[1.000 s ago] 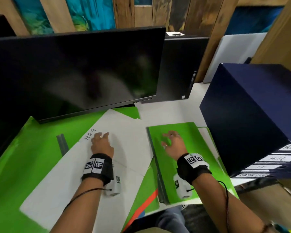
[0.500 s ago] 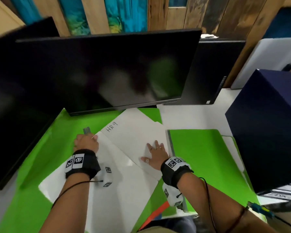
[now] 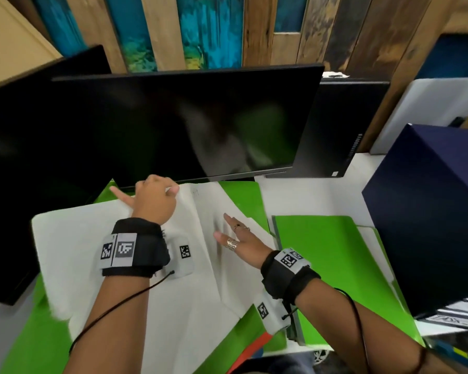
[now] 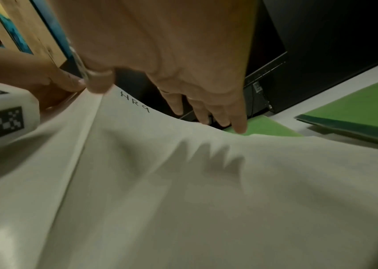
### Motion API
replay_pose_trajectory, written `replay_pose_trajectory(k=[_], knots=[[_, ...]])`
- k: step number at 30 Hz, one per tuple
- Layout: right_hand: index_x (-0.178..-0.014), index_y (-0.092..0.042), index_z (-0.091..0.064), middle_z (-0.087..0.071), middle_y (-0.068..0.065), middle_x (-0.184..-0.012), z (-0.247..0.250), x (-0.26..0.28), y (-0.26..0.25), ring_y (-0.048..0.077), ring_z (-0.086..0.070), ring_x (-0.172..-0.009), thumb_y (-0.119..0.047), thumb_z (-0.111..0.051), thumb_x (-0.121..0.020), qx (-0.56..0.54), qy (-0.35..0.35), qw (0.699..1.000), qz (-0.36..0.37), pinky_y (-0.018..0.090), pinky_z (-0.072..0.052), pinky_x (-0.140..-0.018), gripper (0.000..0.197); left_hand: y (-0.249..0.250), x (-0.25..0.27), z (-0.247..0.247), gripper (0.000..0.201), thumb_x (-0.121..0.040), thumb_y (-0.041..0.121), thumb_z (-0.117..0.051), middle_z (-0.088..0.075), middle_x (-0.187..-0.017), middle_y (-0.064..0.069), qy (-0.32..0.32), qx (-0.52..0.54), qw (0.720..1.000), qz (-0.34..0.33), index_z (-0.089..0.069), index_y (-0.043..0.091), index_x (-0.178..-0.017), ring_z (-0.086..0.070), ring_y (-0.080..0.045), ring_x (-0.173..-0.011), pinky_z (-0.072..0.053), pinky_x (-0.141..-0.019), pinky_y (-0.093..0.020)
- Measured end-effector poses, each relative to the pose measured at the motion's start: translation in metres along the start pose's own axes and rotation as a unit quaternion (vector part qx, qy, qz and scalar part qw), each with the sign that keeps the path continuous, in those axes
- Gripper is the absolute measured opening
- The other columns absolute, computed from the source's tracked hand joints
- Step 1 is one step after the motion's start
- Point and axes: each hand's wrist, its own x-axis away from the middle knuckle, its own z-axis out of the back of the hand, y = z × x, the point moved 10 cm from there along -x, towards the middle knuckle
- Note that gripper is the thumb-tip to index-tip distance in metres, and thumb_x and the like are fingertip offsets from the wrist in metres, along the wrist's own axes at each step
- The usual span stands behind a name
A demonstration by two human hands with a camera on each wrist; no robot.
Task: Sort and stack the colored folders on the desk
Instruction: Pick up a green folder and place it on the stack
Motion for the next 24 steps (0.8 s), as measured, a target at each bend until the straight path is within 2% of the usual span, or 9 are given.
replay_pose_trajectory(k=[2,4,6,10,13,16,19,22,24], knots=[[-0.152,-0.019,-0.005,-0.003,0.005,-0.159,-0.004,0.006,0.013,0.019,0.001,-0.148,-0.059,-0.046,-0.088,0.063,-0.011,0.997,-0.035,0.038,-0.004,-0.121,0.085,-0.014,-0.001,0.001,0.029,-0.086,0.008,-0.041,-0.06,-0.09,-0.006,0.006,0.014,0.999,0.037,-0.065,0.023,-0.082,-0.05,-0.03,-0.111,0.008,-0.111,-0.059],[-0.152,-0.016,-0.001,0.002,0.006,-0.159,-0.014,0.017,0.036,0.024,0.002,-0.148,-0.063,-0.047,-0.085,0.13,-0.044,0.987,-0.082,0.04,-0.005,-0.121,0.094,-0.029,0.0,0.001,0.03,-0.081,0.02,-0.036,-0.057,-0.08,-0.004,0.005,0.051,0.997,0.057,-0.066,0.02,-0.088,-0.053,-0.032,-0.104,-0.006,-0.112,-0.042],[-0.151,-0.021,0.006,0.013,0.003,-0.159,-0.026,0.03,0.06,0.028,0.01,-0.147,-0.071,-0.046,-0.08,0.185,-0.078,0.972,-0.12,0.047,-0.004,-0.119,0.102,-0.049,0.004,-0.011,0.039,-0.081,0.032,-0.032,-0.06,-0.087,-0.004,-0.033,0.113,0.987,0.11,-0.065,0.019,-0.098,-0.051,-0.029,-0.102,-0.011,-0.095,-0.027],[-0.15,-0.03,0.008,0.017,-0.002,-0.158,-0.038,0.037,0.075,0.031,0.015,-0.145,-0.086,-0.03,-0.071,0.196,-0.077,0.968,-0.135,0.06,0.001,-0.114,0.104,-0.093,0.011,-0.028,0.035,-0.085,0.033,-0.046,-0.059,-0.12,-0.014,-0.051,0.24,0.949,0.199,-0.064,0.016,-0.11,-0.051,-0.032,-0.113,-0.025,-0.107,-0.036],[-0.151,-0.025,-0.003,0.004,-0.002,-0.159,-0.04,0.039,0.06,0.022,0.014,-0.146,-0.098,-0.016,-0.053,0.046,-0.048,0.994,-0.091,0.048,0.007,-0.118,0.123,-0.1,0.018,-0.026,0.014,-0.087,0.026,-0.047,-0.052,-0.093,-0.01,-0.018,0.373,0.902,0.217,-0.056,0.023,-0.098,-0.044,-0.021,-0.085,-0.037,-0.069,-0.023],[-0.149,-0.028,-0.014,-0.008,-0.006,-0.158,-0.036,0.05,0.03,0.011,0.003,-0.147,-0.069,-0.033,-0.085,-0.083,-0.041,0.995,-0.032,0.037,0.004,-0.121,0.079,-0.09,0.026,-0.019,0.023,-0.095,0.013,-0.04,-0.037,-0.066,-0.003,0.024,0.411,0.892,0.188,-0.048,0.016,-0.074,-0.035,-0.016,-0.065,-0.03,-0.042,-0.018],[-0.146,-0.037,-0.023,-0.013,-0.008,-0.158,-0.032,0.062,0.001,0.008,-0.006,-0.146,-0.074,-0.039,-0.079,-0.135,-0.063,0.989,0.018,0.04,-0.006,-0.121,0.079,-0.068,0.026,-0.003,0.02,-0.098,0.026,-0.036,-0.043,-0.076,-0.006,0.073,0.469,0.867,0.153,-0.048,0.021,-0.083,-0.044,-0.011,-0.064,-0.036,-0.06,-0.024],[-0.145,-0.035,-0.028,-0.012,-0.004,-0.158,-0.023,0.069,-0.021,0.014,-0.009,-0.146,-0.049,-0.046,-0.091,-0.102,-0.041,0.993,0.037,0.045,-0.008,-0.12,0.058,-0.038,0.021,0.006,0.03,-0.092,0.049,-0.036,-0.048,-0.115,-0.008,0.089,0.556,0.81,0.163,-0.045,0.025,-0.107,-0.049,-0.019,-0.101,-0.04,-0.092,-0.037],[-0.144,-0.032,-0.03,-0.014,-0.003,-0.158,-0.006,0.072,-0.03,0.015,-0.01,-0.146,-0.04,-0.052,-0.091,-0.091,0.006,0.995,0.05,0.044,-0.009,-0.12,0.058,-0.003,0.025,0.0,0.059,-0.087,0.057,-0.041,-0.039,-0.141,-0.006,0.002,0.624,0.768,0.144,-0.03,0.026,-0.135,-0.044,-0.022,-0.121,-0.035,-0.101,-0.05]])
